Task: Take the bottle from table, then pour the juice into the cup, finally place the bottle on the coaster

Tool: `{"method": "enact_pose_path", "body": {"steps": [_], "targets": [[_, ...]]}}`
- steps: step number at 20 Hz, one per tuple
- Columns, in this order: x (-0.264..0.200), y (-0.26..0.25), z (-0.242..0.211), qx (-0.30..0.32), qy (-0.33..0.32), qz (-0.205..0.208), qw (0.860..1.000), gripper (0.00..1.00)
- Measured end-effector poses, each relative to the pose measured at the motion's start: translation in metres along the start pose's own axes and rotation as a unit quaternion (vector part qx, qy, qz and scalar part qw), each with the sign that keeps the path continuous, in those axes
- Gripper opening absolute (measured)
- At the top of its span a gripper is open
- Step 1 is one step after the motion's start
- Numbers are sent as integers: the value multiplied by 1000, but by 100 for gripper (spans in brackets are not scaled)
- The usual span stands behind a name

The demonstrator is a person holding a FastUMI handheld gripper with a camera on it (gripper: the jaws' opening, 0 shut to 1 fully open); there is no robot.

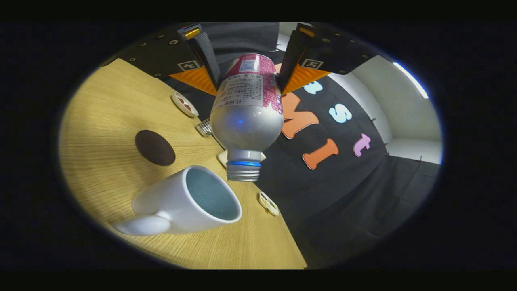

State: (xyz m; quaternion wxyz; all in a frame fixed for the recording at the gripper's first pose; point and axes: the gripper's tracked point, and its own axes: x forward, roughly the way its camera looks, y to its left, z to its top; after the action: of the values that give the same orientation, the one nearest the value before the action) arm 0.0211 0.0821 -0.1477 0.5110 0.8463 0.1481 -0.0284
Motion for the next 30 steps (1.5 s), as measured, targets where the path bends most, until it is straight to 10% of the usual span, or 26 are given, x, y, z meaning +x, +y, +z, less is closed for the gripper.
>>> {"method": "enact_pose_path", "body": {"steps": [8,14,17,30], "targets": [[-1,-8,-6,-161,4,2,987,75],[-2,18,-11,-410,10,50,911,74],[5,15,-15,-516,15,54,855,75],[45,-49,4,-845,18,-19,534,75]]}}
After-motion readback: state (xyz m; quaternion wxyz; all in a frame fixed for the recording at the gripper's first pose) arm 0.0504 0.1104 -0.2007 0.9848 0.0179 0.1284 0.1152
